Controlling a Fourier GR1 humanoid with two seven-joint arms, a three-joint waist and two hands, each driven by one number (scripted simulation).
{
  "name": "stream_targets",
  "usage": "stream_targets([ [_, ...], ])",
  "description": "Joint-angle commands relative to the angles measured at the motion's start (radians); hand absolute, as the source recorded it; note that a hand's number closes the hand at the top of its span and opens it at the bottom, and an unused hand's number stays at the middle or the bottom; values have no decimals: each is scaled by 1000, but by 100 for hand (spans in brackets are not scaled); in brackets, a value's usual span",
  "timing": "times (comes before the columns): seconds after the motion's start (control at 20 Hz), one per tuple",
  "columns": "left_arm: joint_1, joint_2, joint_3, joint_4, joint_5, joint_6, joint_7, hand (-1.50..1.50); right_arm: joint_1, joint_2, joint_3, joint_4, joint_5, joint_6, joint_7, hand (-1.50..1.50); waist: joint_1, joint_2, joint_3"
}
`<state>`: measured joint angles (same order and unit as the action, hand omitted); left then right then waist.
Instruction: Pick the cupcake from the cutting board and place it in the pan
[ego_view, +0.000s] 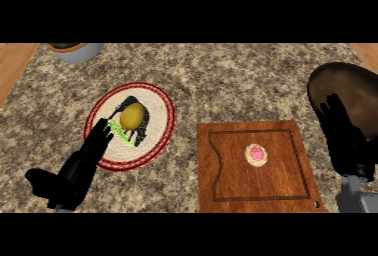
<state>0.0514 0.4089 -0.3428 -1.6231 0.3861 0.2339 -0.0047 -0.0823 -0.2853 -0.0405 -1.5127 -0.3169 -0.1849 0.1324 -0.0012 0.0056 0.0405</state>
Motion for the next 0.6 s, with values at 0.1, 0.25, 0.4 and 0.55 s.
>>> stream_targets([
  [0.1,-56,-13,-34,0,0,-28,44,0,-150,-76,233,-78,137,219,-82,150,52,-3,-42],
  [0.25,-91,-29,-58,1,21,-68,58,0,-317,-160,391,-166,247,385,-129,150,128,-3,-51],
  [0.4,-86,-59,-77,26,41,-68,85,0,-398,-303,391,-187,533,309,-280,-150,73,1,-46],
  [0.55,-153,-84,-58,51,51,-60,119,0,-379,-176,466,-79,601,233,-505,-150,39,9,-38],
])
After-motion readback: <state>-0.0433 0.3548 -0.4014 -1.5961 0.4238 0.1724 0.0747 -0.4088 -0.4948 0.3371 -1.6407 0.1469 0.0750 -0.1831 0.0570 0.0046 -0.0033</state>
